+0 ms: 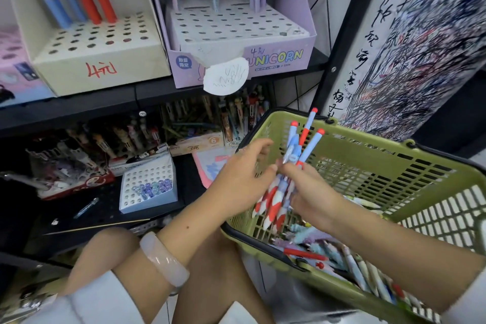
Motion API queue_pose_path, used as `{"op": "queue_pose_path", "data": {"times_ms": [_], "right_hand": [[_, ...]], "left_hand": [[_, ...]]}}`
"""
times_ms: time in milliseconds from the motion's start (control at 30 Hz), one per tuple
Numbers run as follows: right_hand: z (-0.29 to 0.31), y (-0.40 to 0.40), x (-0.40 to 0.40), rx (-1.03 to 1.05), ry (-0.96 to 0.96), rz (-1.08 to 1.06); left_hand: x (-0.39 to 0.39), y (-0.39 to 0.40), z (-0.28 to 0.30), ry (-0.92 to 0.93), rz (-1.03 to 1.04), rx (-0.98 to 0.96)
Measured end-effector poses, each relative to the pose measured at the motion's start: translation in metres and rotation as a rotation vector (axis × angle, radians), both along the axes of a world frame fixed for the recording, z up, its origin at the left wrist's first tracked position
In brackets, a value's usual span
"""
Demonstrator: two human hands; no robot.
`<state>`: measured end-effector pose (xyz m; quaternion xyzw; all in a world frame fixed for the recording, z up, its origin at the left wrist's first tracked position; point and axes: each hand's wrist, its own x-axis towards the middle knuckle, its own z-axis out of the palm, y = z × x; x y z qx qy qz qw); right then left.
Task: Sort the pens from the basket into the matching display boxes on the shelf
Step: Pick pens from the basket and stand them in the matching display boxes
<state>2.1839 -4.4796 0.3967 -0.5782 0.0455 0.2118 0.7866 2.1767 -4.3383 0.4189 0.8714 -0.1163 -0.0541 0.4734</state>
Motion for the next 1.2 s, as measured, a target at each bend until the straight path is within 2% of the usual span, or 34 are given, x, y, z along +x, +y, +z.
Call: {"op": "queue_pose_path", "data": {"times_ms": [67, 133, 267, 367, 500, 700, 1067, 1200], "right_hand": [[0.014, 0.004, -0.002, 0.018, -0.093, -0.019], [0.024, 0.009, -0.003, -0.003, -0.144, -0.066], [0.031, 0.026, -0.007, -0.207, -0.250, -0.122], [0.037, 0.034, -0.009, -0.263, -0.278, -0.180], [0.049, 0.037, -0.012, -0.247, -0.293, -0.211], [0.071, 0.043, -0.015, -0.318, -0.371, -0.147], [0.095, 0.060, -0.010, -0.576, -0.514, -0.069], [0.100, 0.056, -0.008, -0.741, -0.621, -0.039]], "left_hand": [[-0.003, -0.007, 0.005, 0.228, -0.087, -0.129], [-0.004, -0.010, 0.006, 0.304, -0.126, -0.148], [-0.003, -0.012, 0.006, 0.208, -0.095, -0.210], [-0.005, -0.013, 0.010, 0.102, -0.062, -0.288], [-0.010, -0.014, 0.018, -0.064, 0.030, -0.205], [-0.010, -0.009, 0.031, -0.180, 0.176, -0.143], [-0.008, 0.010, 0.042, -0.236, 0.243, -0.297], [-0.008, 0.016, 0.046, -0.246, 0.247, -0.320]]}}
